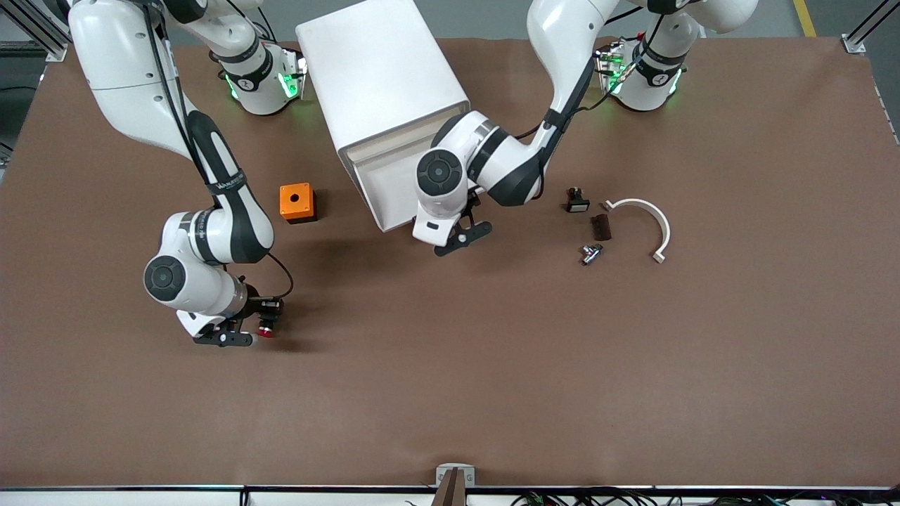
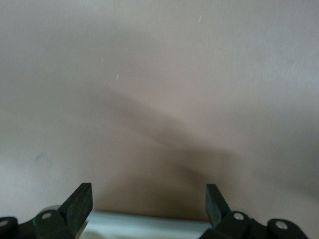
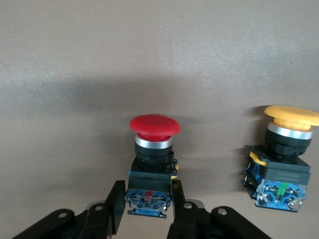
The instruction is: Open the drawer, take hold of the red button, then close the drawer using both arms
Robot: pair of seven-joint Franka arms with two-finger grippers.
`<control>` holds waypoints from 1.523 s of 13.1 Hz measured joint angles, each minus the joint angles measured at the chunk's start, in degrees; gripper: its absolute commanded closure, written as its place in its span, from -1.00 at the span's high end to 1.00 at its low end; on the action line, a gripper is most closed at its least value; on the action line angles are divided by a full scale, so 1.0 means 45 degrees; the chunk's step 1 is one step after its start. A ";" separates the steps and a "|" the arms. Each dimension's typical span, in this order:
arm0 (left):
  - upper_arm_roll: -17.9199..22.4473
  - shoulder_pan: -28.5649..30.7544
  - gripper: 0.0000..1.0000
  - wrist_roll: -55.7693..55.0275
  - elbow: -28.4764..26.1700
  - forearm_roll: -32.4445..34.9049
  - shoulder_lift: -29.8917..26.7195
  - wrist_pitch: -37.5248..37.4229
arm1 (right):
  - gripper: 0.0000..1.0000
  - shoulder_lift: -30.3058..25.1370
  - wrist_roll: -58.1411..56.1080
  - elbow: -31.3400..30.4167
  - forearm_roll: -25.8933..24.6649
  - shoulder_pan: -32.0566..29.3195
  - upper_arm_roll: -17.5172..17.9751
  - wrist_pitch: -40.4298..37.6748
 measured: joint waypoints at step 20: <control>-0.1181 0.2317 0.99 -0.2842 0.0474 0.0006 -0.0286 -0.0267 | 1.00 -0.7204 -0.0414 0.0717 -0.1156 -0.1158 -0.0326 -0.5411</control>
